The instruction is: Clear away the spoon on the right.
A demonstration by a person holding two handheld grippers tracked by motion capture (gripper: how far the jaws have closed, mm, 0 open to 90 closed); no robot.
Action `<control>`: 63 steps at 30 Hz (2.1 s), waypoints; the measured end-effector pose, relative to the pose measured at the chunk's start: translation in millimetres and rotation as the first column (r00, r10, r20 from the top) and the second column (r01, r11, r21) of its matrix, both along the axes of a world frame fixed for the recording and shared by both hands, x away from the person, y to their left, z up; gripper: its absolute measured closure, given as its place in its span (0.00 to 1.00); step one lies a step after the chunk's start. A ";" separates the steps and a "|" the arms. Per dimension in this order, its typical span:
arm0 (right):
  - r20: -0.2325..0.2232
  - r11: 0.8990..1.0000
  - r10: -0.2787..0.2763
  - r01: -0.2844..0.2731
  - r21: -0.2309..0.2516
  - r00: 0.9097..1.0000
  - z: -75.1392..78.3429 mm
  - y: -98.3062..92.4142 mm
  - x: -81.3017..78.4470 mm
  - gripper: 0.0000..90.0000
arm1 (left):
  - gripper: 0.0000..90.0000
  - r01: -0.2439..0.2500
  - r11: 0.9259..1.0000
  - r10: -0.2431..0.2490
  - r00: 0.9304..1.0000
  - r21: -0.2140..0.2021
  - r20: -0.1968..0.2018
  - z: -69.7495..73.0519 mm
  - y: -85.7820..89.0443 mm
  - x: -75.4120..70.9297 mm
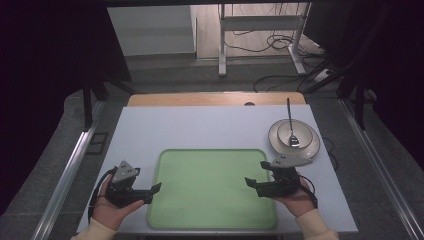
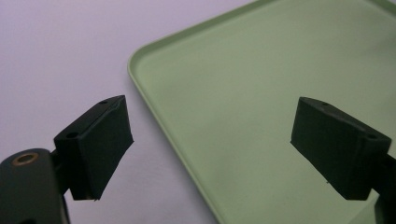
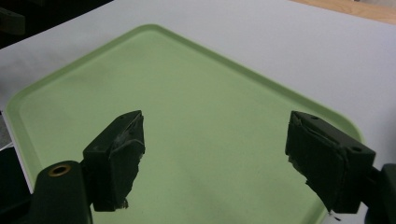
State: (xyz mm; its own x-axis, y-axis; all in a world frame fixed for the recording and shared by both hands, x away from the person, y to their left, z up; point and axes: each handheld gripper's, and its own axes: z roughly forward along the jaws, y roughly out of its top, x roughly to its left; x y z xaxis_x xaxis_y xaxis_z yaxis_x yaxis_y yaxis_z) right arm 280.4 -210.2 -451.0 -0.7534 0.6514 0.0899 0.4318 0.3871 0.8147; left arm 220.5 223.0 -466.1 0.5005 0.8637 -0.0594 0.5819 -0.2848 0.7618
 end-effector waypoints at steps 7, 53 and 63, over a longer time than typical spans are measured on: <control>-0.008 1.000 0.007 -0.007 -0.011 1.000 -2.1 0.9 2.4 0.21 | 0.14 0.006 1.000 -0.006 1.000 0.003 -0.008 -2.5 -1.6 2.3; 0.005 0.997 -0.077 0.077 0.028 0.997 46.2 -18.9 43.0 0.24 | 0.13 -0.003 1.000 0.003 1.000 0.018 -0.002 -0.9 3.3 0.6; 0.043 0.993 -0.117 0.115 0.036 0.992 59.1 -41.9 61.2 0.24 | 0.14 -0.011 1.000 0.011 1.000 0.023 -0.003 -1.9 2.7 -0.6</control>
State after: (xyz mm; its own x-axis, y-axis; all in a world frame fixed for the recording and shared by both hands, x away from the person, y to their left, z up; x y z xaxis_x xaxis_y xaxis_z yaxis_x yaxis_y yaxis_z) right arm 341.6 -252.1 -392.0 -0.6768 0.7318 0.0806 0.4348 0.3090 0.8458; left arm 219.9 225.7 -468.1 0.4910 0.8702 -0.0408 0.5874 -0.2961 0.7532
